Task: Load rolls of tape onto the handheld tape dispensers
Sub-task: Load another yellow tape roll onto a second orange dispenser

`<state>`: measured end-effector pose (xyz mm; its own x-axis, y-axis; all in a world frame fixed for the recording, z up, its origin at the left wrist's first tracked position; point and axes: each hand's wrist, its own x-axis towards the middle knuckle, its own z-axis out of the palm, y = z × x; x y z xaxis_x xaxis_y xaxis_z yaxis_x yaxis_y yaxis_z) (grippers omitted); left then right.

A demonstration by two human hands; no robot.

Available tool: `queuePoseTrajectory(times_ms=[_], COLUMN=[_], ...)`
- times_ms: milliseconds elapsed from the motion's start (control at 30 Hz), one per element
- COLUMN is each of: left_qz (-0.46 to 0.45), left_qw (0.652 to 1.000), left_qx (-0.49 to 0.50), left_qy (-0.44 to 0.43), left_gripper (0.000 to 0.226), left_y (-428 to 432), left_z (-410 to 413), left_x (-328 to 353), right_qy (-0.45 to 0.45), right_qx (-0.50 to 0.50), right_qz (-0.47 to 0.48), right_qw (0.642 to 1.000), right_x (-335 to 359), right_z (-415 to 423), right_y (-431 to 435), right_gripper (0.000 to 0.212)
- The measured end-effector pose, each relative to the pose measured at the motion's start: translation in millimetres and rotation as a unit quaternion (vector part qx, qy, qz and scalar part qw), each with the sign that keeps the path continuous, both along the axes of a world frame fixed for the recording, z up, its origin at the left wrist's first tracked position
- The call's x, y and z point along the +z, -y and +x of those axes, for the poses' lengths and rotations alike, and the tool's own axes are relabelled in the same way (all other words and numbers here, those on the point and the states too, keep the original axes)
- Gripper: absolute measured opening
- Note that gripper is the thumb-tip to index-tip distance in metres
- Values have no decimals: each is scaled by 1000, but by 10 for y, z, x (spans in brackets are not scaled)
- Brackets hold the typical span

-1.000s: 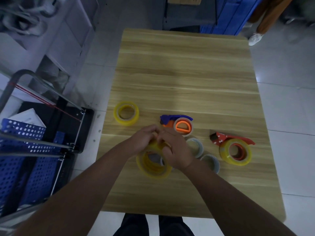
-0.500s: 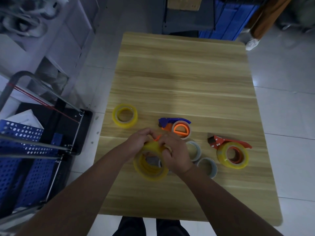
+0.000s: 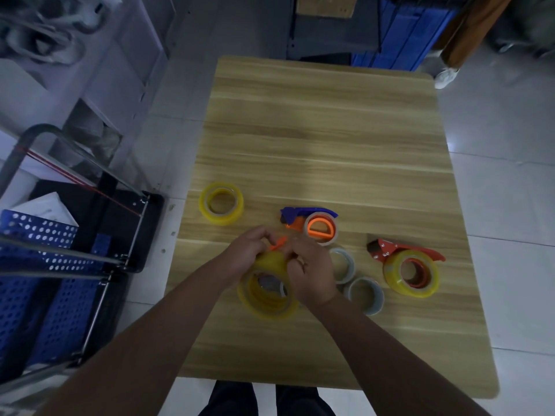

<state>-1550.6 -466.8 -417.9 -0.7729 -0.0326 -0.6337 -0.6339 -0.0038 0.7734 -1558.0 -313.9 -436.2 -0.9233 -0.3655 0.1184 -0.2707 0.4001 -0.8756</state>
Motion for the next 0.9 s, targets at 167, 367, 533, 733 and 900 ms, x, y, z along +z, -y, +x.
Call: queuePoseTrajectory(times_ms=[167, 367, 533, 733, 900], left_qz=[30, 49, 63, 63, 57], left_qw=[999, 997, 995, 993, 994], left_qx=[29, 50, 75, 89, 88], left_qy=[10, 25, 34, 33, 38], left_gripper=[28, 27, 24, 26, 25], left_y=[-24, -27, -45, -65, -72], left_z=[39, 54, 91, 121, 126], left_x=[18, 38, 22, 36, 74], right_qy=[-9, -21, -27, -43, -42], right_qx=[-44, -61, -71, -65, -58], right_qz=[9, 10, 23, 30, 34], right_qw=[999, 998, 997, 996, 997], right_x=[2, 14, 46, 63, 67], right_z=[56, 86, 101, 102, 86], right_y=[-5, -14, -18, -25, -36], right_gripper=[11, 16, 17, 18, 21])
